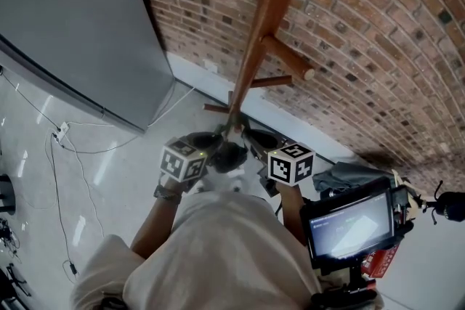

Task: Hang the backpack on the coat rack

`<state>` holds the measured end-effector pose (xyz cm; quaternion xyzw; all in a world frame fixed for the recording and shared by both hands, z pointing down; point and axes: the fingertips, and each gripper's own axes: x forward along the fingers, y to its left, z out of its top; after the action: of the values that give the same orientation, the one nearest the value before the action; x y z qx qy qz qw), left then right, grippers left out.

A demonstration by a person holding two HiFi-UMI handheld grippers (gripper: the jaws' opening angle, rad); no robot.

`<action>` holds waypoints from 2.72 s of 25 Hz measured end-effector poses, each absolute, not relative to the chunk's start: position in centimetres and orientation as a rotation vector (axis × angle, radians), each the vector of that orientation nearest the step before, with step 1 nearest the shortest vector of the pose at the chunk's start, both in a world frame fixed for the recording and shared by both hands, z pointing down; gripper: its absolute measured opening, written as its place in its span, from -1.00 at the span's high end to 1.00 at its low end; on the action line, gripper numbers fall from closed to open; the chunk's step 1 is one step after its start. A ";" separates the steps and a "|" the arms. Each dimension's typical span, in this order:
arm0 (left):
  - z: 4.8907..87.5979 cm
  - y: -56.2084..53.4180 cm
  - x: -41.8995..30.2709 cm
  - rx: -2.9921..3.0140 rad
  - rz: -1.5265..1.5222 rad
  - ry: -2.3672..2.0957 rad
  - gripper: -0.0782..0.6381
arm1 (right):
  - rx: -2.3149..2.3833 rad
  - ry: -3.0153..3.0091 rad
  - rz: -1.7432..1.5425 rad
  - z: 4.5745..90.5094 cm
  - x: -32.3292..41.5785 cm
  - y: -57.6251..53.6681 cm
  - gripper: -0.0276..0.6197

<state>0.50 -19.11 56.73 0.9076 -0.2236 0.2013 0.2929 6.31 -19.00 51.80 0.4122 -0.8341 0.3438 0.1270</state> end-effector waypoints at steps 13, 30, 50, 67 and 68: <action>58.1 -19.2 1.2 2.314 0.409 -0.635 0.70 | 1.187 -2.428 1.018 52.4 5.3 -19.0 0.80; 59.0 -20.0 1.3 2.271 0.382 -0.639 0.65 | 1.181 -2.433 1.062 53.4 4.7 -19.7 0.76; 59.1 -21.7 2.8 2.233 0.312 -0.640 0.55 | 1.215 -2.469 1.119 53.5 5.4 -21.2 0.69; 58.2 -22.6 3.1 2.303 0.318 -0.711 0.39 | 1.178 -2.522 1.113 53.0 6.0 -21.8 0.66; 58.1 -22.5 3.0 2.307 0.316 -0.711 0.38 | 1.177 -2.526 1.117 52.9 6.0 -21.7 0.66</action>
<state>3.01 -22.55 58.10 0.8890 -0.2741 0.1216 0.3461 6.05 -21.66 52.94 0.3910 -0.8394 0.3710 0.0696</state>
